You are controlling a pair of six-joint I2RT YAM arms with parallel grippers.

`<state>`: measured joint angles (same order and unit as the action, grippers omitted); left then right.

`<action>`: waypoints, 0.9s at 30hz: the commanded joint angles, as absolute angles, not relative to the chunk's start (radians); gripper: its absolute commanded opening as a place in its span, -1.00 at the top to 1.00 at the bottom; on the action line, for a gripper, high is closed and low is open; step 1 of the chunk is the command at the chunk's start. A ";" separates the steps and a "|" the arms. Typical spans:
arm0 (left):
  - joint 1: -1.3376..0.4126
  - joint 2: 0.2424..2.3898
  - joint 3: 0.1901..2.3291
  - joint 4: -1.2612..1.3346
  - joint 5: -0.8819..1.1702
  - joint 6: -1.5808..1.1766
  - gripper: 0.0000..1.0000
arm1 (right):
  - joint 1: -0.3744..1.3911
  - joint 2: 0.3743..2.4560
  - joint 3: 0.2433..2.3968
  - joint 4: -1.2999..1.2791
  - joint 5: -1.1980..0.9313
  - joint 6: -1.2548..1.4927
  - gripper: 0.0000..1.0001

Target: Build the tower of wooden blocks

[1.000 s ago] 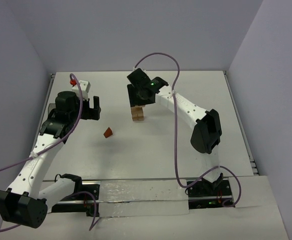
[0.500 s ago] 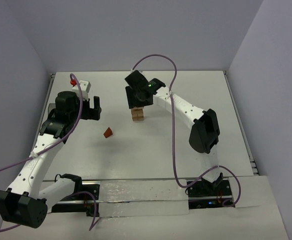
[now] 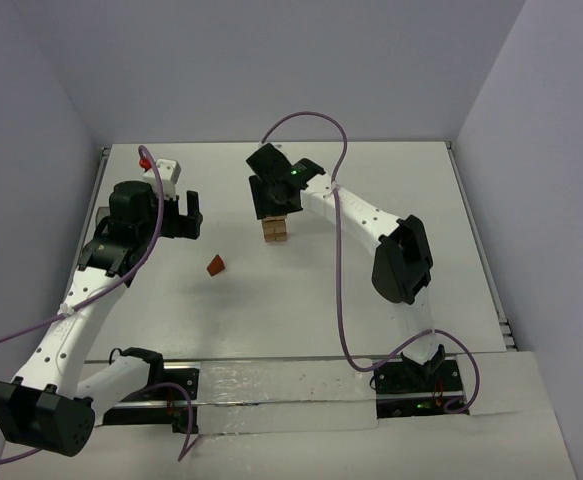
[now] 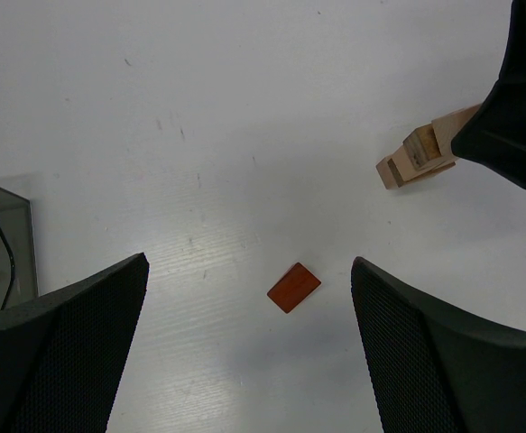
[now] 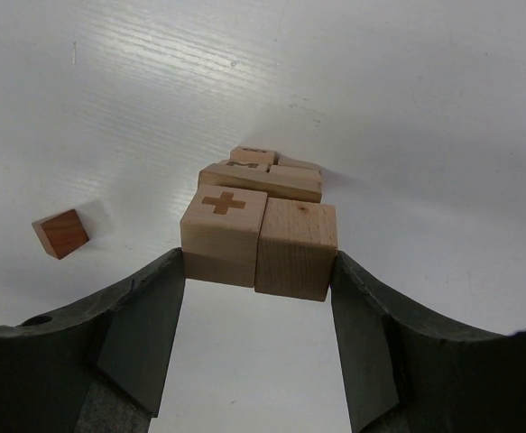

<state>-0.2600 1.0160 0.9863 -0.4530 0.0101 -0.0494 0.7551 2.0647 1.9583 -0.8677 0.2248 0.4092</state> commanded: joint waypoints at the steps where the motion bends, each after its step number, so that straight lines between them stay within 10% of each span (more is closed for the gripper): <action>1: -0.255 1.013 1.040 -0.435 0.026 -0.067 -0.99 | 0.759 2.068 2.016 -0.831 0.261 0.397 -0.25; 27: -0.255 1.025 1.042 -0.429 0.028 -0.066 -0.99 | 0.749 2.095 2.035 -0.838 0.232 0.402 -0.41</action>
